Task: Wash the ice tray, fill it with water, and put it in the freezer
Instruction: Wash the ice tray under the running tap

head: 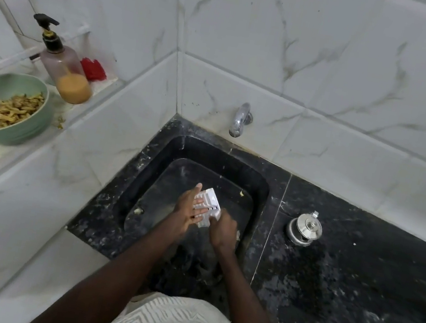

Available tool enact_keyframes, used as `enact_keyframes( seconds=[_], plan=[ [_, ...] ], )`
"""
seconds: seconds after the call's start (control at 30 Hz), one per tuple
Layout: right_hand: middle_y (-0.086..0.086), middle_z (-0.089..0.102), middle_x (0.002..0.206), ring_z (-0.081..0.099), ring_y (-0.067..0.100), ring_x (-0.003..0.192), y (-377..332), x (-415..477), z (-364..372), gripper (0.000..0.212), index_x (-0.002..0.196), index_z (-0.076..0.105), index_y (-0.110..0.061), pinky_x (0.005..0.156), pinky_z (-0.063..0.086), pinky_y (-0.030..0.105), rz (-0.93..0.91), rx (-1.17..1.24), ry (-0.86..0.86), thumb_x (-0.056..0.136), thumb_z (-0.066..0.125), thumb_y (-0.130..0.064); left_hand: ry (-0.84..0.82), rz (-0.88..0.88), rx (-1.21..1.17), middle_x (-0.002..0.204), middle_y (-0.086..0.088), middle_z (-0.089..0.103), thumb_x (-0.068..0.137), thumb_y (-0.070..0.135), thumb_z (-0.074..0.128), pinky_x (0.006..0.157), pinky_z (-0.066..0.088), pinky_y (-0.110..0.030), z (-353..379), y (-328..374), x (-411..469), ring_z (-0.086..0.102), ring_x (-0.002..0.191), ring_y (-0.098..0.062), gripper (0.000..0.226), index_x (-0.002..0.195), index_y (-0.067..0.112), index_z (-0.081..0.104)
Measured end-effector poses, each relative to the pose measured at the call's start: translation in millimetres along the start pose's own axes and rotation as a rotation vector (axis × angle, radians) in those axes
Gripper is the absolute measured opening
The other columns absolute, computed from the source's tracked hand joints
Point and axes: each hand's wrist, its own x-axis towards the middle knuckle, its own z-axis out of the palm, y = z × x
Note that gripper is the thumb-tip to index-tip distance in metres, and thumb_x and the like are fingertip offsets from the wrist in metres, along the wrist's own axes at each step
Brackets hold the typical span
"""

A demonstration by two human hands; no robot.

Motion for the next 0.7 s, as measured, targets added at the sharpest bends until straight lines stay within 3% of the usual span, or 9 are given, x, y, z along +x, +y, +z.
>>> enact_keyframes(
  seconds=[0.17,0.27,0.37,0.43,0.47,0.53,0.57,0.63,0.7],
  plan=[
    [0.005,0.069,0.104,0.063,0.024,0.097,-8,-5,-7,0.007,0.102,0.064,-0.012,0.074,0.038,0.030,-0.063,0.177,0.142,0.098,0.062,-0.017,0.095,-0.021,-0.005,0.148,-0.016,0.056,0.107,0.056,0.039,0.094,0.048,-0.041,-22,-4,9,0.059,0.130,-0.034,0.065,0.151,0.009,0.046],
    [0.003,0.064,0.102,0.057,0.019,0.094,-5,-9,-8,0.011,0.104,0.065,-0.009,0.075,0.034,0.028,-0.121,0.218,0.199,0.098,0.064,-0.019,0.151,-0.015,-0.006,0.136,-0.013,0.061,0.104,0.063,0.037,0.093,0.046,-0.037,-34,-9,17,0.061,0.122,-0.031,0.070,0.144,0.008,0.051],
    [0.001,0.060,0.103,0.053,0.014,0.094,-3,-15,-9,0.017,0.109,0.067,-0.007,0.077,0.035,0.026,-0.127,0.256,0.216,0.099,0.066,-0.021,0.220,-0.015,0.012,0.149,-0.020,0.054,0.098,0.076,0.035,0.109,0.045,-0.049,-49,-20,36,0.055,0.135,-0.039,0.088,0.145,0.003,0.055],
    [0.003,0.062,0.106,0.056,0.017,0.097,1,-17,-6,0.021,0.111,0.067,-0.007,0.081,0.042,0.031,-0.120,0.283,0.200,0.099,0.066,-0.024,0.216,-0.027,0.014,0.143,-0.023,0.059,0.098,0.078,0.030,0.101,0.052,-0.051,-52,-22,37,0.061,0.127,-0.041,0.092,0.143,0.002,0.056],
    [0.005,0.064,0.107,0.058,0.019,0.099,1,-19,-4,0.022,0.112,0.068,-0.007,0.085,0.046,0.034,-0.112,0.285,0.179,0.099,0.066,-0.026,0.202,-0.029,0.009,0.137,-0.023,0.063,0.101,0.074,0.027,0.087,0.057,-0.043,-50,-22,31,0.065,0.118,-0.039,0.091,0.142,-0.001,0.056],
    [0.006,0.066,0.108,0.061,0.021,0.100,4,-21,1,0.025,0.111,0.068,-0.009,0.089,0.050,0.039,-0.100,0.274,0.146,0.098,0.066,-0.029,0.158,-0.026,0.047,0.125,-0.023,0.067,0.107,0.065,0.020,0.065,0.046,-0.032,-48,-22,25,0.067,0.101,-0.029,0.087,0.135,-0.009,0.057],
    [0.006,0.067,0.107,0.061,0.021,0.100,6,-21,3,0.025,0.111,0.069,-0.010,0.090,0.050,0.040,-0.104,0.266,0.142,0.097,0.065,-0.031,0.129,-0.023,0.068,0.115,-0.024,0.069,0.108,0.061,0.018,0.063,0.042,-0.030,-48,-23,25,0.066,0.092,-0.025,0.086,0.134,-0.011,0.057],
    [0.005,0.067,0.107,0.062,0.022,0.100,6,-24,4,0.025,0.110,0.068,-0.010,0.091,0.051,0.041,-0.095,0.278,0.154,0.097,0.065,-0.031,0.121,-0.031,0.093,0.101,-0.021,0.069,0.109,0.058,0.017,0.066,0.042,-0.031,-51,-23,27,0.064,0.088,-0.028,0.085,0.138,-0.012,0.055],
    [0.005,0.067,0.106,0.063,0.022,0.100,6,-24,3,0.028,0.108,0.068,-0.011,0.091,0.053,0.043,-0.070,0.318,0.166,0.094,0.065,-0.034,0.132,-0.041,0.080,0.127,-0.028,0.065,0.110,0.058,0.016,0.086,0.043,-0.034,-52,-22,26,0.062,0.118,-0.040,0.084,0.143,-0.012,0.050]
  ],
)
